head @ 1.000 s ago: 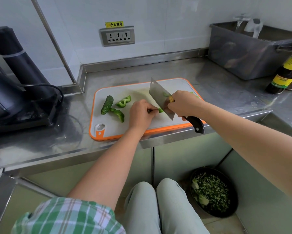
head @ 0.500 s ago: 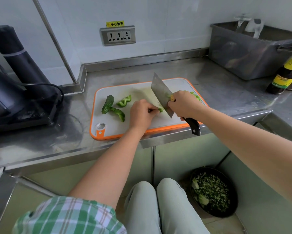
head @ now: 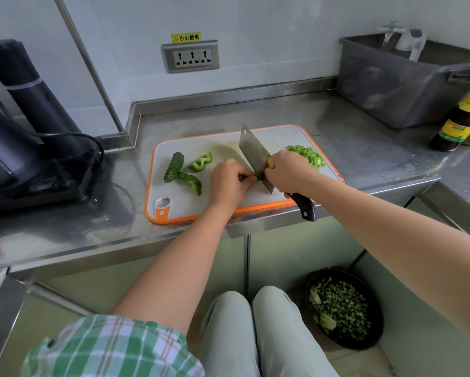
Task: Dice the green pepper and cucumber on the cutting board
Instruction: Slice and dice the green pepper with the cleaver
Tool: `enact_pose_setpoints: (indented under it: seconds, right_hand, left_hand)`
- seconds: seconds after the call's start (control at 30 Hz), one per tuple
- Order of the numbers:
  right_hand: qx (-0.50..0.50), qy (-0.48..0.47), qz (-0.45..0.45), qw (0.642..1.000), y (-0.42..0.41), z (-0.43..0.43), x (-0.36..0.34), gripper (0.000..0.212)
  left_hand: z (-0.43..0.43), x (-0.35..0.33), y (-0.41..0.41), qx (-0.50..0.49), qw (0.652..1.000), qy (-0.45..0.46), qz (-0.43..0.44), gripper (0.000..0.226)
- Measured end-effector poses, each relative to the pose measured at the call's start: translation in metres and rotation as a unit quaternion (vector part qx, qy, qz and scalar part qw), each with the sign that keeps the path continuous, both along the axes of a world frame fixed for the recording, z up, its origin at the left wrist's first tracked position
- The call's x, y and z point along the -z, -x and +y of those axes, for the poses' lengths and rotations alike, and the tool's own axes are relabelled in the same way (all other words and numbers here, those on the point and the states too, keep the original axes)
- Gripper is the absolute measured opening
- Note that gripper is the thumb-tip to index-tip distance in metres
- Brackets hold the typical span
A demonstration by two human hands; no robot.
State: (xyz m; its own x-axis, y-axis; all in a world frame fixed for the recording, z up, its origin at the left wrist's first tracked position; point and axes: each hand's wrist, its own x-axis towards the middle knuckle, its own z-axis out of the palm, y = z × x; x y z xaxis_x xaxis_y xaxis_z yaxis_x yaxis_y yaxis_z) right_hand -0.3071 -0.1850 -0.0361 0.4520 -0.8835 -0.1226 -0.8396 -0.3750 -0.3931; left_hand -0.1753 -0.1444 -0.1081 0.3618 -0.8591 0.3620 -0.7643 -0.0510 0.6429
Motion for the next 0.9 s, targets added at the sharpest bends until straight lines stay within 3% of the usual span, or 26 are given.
enact_pose_setpoints:
  seconds: [0.5, 0.73, 0.9]
  right_hand:
    - [0.001, -0.064, 0.006, 0.998, 0.002, 0.002, -0.017, 0.013]
    - [0.017, -0.006, -0.023, 1.0, 0.003, 0.0, 0.004, 0.012]
    - [0.016, -0.012, -0.029, 0.999, 0.011, -0.003, -0.013, 0.013]
  left_hand:
    - [0.008, -0.006, 0.002, 0.018, 0.999, 0.005, -0.031, 0.009]
    - [0.009, -0.009, -0.002, 0.007, 1.0, -0.007, 0.021, 0.028]
    - [0.011, -0.01, -0.002, 0.012, 1.0, 0.012, 0.008, 0.01]
